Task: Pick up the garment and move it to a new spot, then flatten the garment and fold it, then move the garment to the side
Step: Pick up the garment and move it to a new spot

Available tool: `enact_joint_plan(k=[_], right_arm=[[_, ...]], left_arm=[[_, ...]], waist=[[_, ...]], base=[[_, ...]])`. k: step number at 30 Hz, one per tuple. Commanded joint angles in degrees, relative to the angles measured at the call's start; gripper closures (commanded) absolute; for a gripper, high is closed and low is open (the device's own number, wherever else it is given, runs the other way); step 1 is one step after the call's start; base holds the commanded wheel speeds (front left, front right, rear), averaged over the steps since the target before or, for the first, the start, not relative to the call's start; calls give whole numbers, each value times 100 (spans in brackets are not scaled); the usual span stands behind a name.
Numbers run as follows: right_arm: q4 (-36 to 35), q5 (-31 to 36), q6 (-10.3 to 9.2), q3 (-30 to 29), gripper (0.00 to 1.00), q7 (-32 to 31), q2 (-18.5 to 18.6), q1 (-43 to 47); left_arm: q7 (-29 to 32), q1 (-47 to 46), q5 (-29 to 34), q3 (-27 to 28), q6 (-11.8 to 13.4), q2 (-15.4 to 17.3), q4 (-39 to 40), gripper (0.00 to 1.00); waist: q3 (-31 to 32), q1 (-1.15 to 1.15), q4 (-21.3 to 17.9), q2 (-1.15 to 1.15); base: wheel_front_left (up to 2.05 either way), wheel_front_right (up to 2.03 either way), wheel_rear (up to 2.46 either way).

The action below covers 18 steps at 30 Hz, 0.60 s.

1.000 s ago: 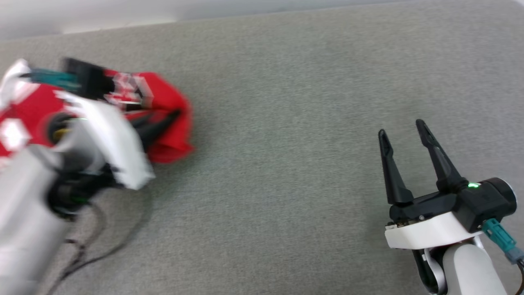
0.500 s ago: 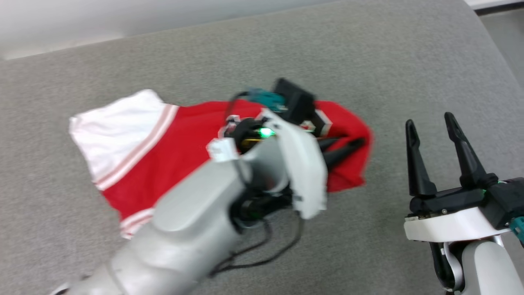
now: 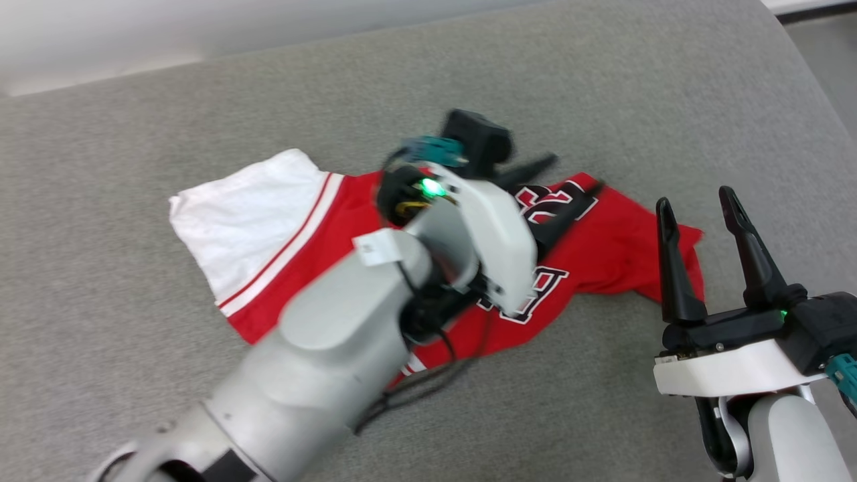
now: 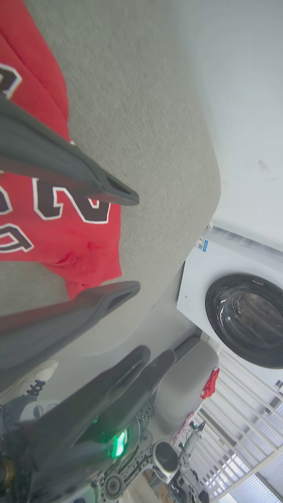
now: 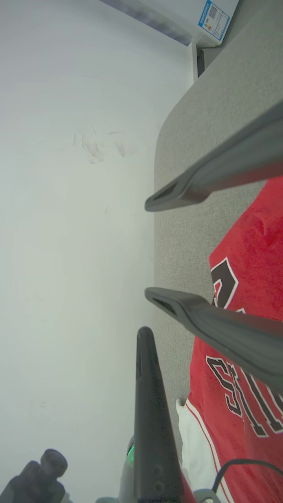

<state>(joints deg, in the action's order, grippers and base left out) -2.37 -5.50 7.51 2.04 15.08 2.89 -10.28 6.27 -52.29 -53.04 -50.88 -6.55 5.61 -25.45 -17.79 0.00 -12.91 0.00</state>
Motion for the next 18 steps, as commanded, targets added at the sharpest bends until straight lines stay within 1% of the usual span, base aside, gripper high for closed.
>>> enact_joint_plan(k=[1, 3, 6, 8, 9, 11, 14, 16, 18], right_arm=[[3, 30, -4, 7, 0, 14, -4, 32], [11, 62, -4, -28, 0, 14, -3, 57], [21, 141, -4, -59, 0, 14, -4, 92], [36, 198, -4, -95, 0, 14, -3, 134], [39, 221, -3, -119, 0, 14, -3, 153], [41, 259, -4, -136, 0, 14, -3, 201], [18, 273, -3, -175, 0, 14, -2, 265], [-2, 310, -3, -196, 0, 14, -3, 311], [-4, 319, -4, -202, 0, 14, -2, 341]], left_arm=[[-263, -123, 91, 112, -19, 152, -101, 0], [-594, -131, 242, 192, -27, 350, -226, 0], [-1199, -155, 500, 350, -14, 743, -355, 0], [-1585, -114, 714, 429, -8, 1043, -377, 0], [-1765, -76, 802, 484, 44, 1201, -369, 0], [-2009, 67, 1036, 633, 187, 1546, -288, 0], [-2135, 425, 1352, 991, 491, 2007, 51, 0], [-2152, 731, 1597, 1369, 708, 2229, 550, 0], [-2148, 1272, 1786, 1746, 873, 2408, 1034, 0]], waist=[[123, 0, 147, 0], [230, 0, 273, 0], [365, 0, 459, 0], [465, 0, 589, 0], [514, 0, 655, 0], [601, 0, 769, 0], [695, 0, 921, 0], [738, 0, 1019, 0], [775, 0, 1083, 0]], base=[[0, 0, 0], [0, 0, 0], [0, 0, 0], [0, 0, 0], [0, 0, 0], [0, 0, 0], [0, 0, 0], [0, 0, 0], [0, 0, 0]])
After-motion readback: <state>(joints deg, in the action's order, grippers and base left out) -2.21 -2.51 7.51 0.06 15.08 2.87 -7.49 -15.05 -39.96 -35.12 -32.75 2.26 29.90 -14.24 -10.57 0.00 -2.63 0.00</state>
